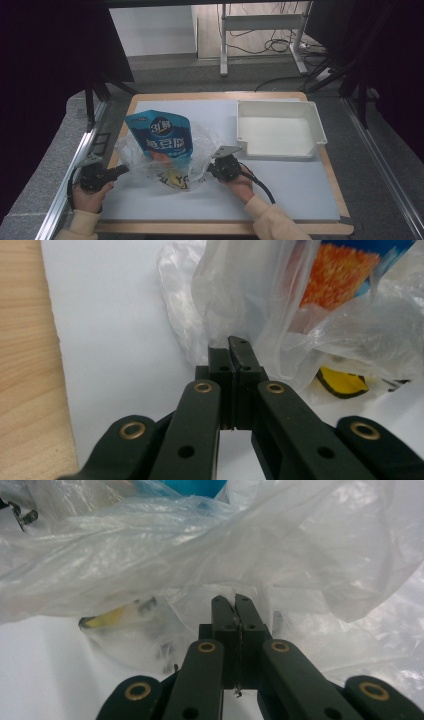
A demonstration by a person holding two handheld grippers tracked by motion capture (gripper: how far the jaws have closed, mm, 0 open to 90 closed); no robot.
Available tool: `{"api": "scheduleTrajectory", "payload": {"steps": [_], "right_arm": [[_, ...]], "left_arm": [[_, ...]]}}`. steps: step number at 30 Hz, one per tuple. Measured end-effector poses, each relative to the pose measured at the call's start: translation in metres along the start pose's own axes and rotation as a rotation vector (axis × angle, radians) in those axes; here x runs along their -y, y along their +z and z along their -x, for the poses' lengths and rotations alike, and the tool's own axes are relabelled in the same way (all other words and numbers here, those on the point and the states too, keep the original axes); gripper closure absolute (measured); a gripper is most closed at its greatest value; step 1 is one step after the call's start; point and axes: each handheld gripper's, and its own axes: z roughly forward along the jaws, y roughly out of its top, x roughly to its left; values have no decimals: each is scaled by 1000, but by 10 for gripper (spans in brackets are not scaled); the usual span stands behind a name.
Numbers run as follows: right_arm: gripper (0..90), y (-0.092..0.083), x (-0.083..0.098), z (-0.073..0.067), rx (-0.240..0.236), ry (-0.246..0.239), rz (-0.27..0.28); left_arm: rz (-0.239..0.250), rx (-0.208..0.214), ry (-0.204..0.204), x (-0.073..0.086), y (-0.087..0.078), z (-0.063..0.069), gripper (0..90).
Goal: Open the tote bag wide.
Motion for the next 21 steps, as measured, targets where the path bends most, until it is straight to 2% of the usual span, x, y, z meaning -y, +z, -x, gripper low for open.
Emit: {"api": "scheduleTrajectory", "payload": {"steps": [13, 21], "right_arm": [[893, 1, 9, 1, 0, 10, -47], [894, -2, 13, 1, 6, 12, -71]], "left_arm": [[-42, 0, -4, 6, 10, -1, 900], [-90, 2, 0, 13, 19, -1, 900]]}}
